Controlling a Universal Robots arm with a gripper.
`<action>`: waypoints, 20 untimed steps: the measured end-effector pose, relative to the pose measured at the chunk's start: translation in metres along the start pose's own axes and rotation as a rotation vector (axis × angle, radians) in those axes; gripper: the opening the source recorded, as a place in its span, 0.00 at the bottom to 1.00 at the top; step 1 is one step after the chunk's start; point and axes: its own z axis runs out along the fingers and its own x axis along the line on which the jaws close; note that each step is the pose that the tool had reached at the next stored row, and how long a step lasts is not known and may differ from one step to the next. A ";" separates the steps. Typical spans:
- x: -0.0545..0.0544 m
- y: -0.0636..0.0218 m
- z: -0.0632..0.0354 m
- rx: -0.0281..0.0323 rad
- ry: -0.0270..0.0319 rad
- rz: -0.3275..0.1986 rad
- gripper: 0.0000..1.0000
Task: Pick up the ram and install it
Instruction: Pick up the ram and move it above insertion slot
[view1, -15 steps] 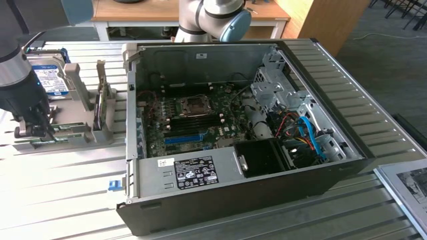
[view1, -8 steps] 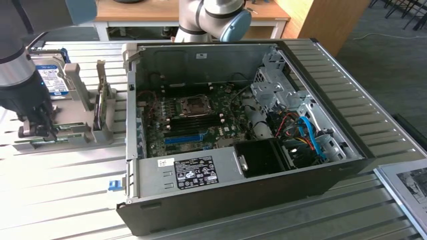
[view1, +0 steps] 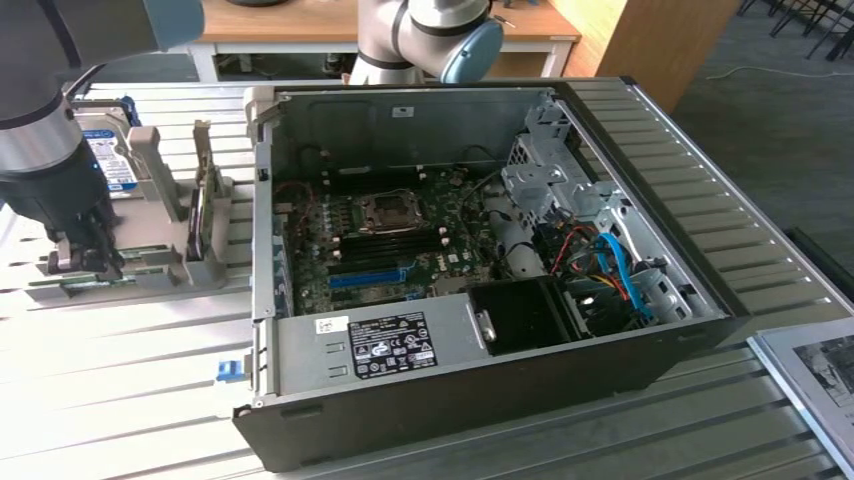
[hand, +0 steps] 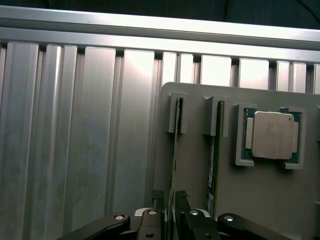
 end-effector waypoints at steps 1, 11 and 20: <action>0.000 0.0000 0.0001 -0.0002 0.0001 0.000 0.24; 0.000 -0.0003 0.0059 -0.0002 0.0001 0.000 0.24; -0.001 -0.0004 0.0065 0.0000 -0.0002 0.000 0.24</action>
